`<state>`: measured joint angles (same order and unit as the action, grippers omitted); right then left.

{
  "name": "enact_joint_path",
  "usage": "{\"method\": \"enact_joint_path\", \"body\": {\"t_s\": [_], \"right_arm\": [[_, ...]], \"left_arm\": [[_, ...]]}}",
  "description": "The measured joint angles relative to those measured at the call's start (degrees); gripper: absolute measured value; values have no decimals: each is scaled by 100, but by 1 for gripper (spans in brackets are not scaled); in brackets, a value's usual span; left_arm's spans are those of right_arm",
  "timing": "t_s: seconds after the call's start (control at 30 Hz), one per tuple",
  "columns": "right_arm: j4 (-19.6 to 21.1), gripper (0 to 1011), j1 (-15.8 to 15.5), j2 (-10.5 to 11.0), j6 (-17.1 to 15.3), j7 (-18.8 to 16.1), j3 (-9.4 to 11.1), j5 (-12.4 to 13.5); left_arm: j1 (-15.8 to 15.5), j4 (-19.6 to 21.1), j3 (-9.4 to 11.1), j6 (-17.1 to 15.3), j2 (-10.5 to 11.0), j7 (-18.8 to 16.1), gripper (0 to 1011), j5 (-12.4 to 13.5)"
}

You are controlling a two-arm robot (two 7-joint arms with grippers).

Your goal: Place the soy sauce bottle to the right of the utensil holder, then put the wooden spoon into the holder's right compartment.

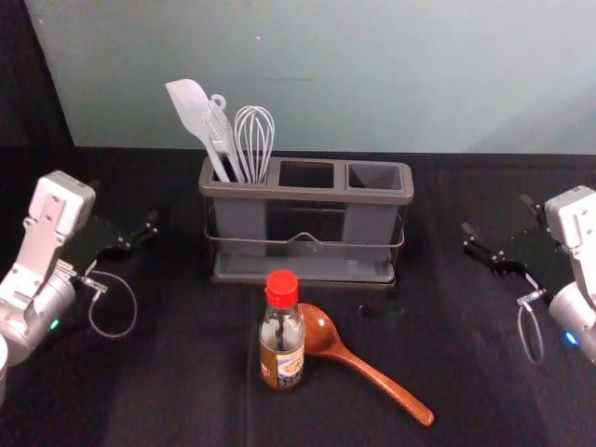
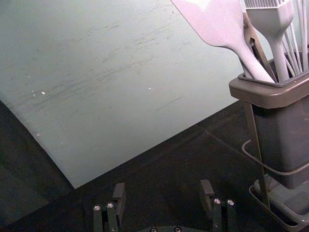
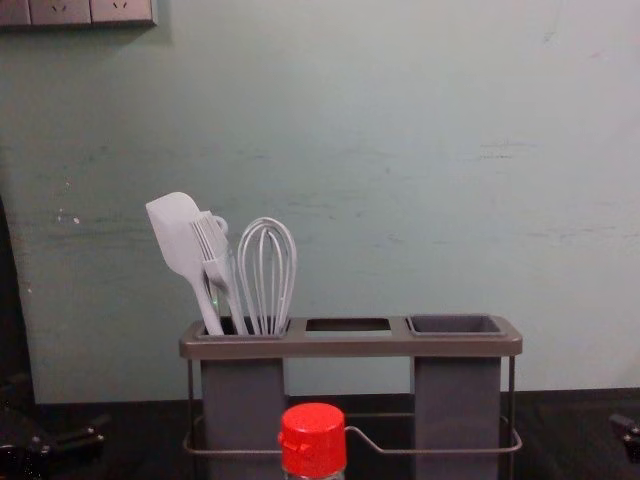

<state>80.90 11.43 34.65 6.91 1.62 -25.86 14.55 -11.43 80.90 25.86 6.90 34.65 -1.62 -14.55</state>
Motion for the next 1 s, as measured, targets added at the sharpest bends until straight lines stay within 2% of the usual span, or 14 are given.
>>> {"method": "enact_joint_path", "body": {"t_s": [1.0], "right_arm": [[0, 1003, 0, 0, 0, 0, 0, 0]], "left_arm": [[0, 0, 0, 0, -1, 0, 1005, 0]]}}
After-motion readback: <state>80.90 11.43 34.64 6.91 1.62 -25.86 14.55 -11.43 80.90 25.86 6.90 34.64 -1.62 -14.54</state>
